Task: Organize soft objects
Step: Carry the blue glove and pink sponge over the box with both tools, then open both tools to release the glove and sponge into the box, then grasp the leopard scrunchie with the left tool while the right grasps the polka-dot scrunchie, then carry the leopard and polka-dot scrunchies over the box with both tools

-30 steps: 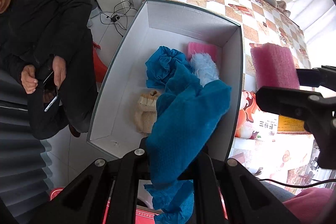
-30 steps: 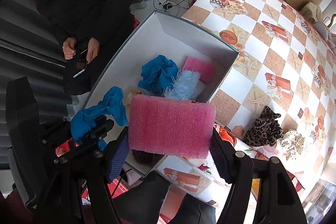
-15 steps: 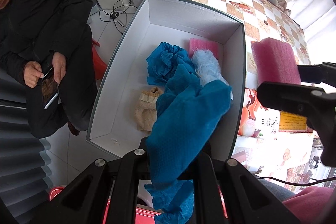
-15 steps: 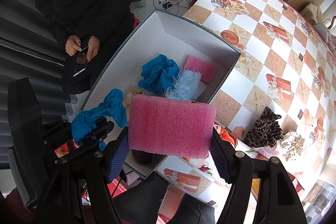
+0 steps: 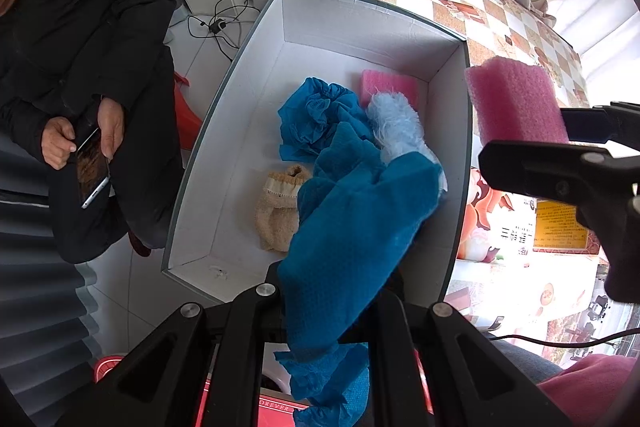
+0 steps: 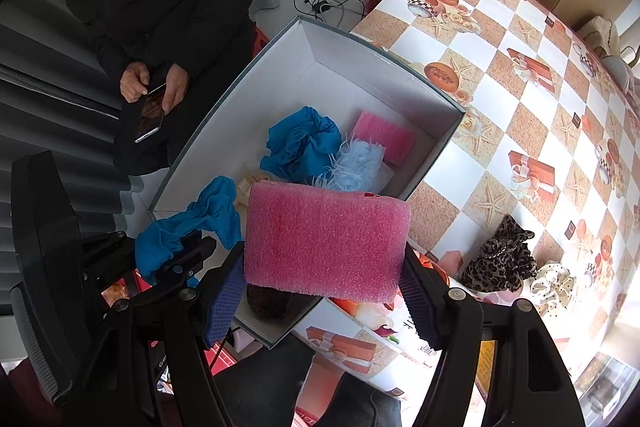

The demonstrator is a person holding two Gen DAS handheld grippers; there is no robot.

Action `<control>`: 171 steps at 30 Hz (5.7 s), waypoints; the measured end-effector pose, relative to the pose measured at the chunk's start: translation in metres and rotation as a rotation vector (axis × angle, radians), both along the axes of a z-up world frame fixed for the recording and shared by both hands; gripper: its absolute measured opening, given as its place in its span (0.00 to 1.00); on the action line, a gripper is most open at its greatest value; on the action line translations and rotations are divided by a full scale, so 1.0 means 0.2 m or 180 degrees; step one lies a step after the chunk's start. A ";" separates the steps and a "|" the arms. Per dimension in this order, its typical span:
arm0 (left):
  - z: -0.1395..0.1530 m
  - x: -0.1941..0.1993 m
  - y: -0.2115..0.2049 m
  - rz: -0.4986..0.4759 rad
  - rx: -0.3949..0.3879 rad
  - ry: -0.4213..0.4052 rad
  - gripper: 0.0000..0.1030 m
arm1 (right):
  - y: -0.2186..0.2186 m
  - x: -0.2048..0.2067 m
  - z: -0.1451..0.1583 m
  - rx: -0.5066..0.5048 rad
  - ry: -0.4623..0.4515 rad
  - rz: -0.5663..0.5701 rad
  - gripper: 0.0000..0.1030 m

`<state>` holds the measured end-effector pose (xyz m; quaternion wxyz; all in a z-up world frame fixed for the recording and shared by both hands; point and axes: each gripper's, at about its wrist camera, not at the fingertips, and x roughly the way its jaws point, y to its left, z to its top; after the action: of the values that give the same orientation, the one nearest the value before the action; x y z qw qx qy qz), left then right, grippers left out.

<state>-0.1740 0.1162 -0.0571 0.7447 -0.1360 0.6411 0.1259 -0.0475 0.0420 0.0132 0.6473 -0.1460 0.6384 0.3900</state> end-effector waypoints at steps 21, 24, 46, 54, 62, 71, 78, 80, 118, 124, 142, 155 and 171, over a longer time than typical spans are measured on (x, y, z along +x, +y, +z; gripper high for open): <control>-0.04 0.05 0.01 -0.0023 0.0071 0.0043 0.79 | 0.10 0.14 -0.10 -0.0090 0.0070 0.0016 0.74; -0.04 0.05 0.01 -0.0041 0.0004 0.0053 0.80 | 0.08 0.17 -0.09 -0.0076 0.0085 -0.0077 0.99; 0.09 0.81 -0.73 -0.1701 -0.0152 -0.0035 0.92 | -1.30 0.65 0.03 -0.0367 0.0625 -0.1769 0.99; -0.34 1.04 -1.05 -0.1985 -0.0059 0.0625 0.92 | -1.53 0.73 -0.65 -0.0709 0.0960 -0.1895 0.99; -0.66 1.11 -1.15 -0.1893 -0.0016 0.1009 0.92 | -1.38 0.74 -1.03 -0.0775 0.0915 -0.1508 0.99; -0.79 1.11 -1.14 -0.1776 -0.0024 0.1124 1.00 | -1.30 0.73 -1.14 -0.1036 0.0694 -0.1301 0.99; -0.80 1.06 -1.08 -0.1734 -0.0084 0.1150 1.00 | -1.27 0.73 -1.16 -0.1135 0.0722 -0.1339 1.00; -0.81 1.07 -1.09 -0.1714 -0.0087 0.1166 1.00 | -1.27 0.73 -1.16 -0.1132 0.0720 -0.1337 1.00; -0.70 1.08 -1.31 -0.2029 -0.0080 0.1047 0.63 | -1.81 0.48 -0.84 -0.0472 0.0820 -0.2321 0.35; -0.83 1.14 -1.28 -0.2081 -0.0093 0.1297 0.76 | -1.91 0.43 -0.83 -0.0380 0.0887 -0.2451 0.35; -0.22 1.35 -1.64 -0.2461 -0.0131 0.0065 0.32 | -2.11 0.33 -0.64 -0.0337 0.0565 -0.2887 0.35; 0.26 0.79 -1.96 -0.3425 -0.0570 -0.0505 0.32 | -2.23 0.07 -0.55 -0.0545 0.0513 -0.3021 0.35; 0.36 0.22 -1.48 -0.3703 -0.0502 -0.0594 0.32 | -1.71 -0.36 -0.51 -0.0409 0.0760 -0.2400 0.35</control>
<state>-0.1292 -0.1792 0.0157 0.7323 0.1722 0.5496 -0.3634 -0.1192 -0.3000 -0.0881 0.6559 0.1047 0.7410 0.0986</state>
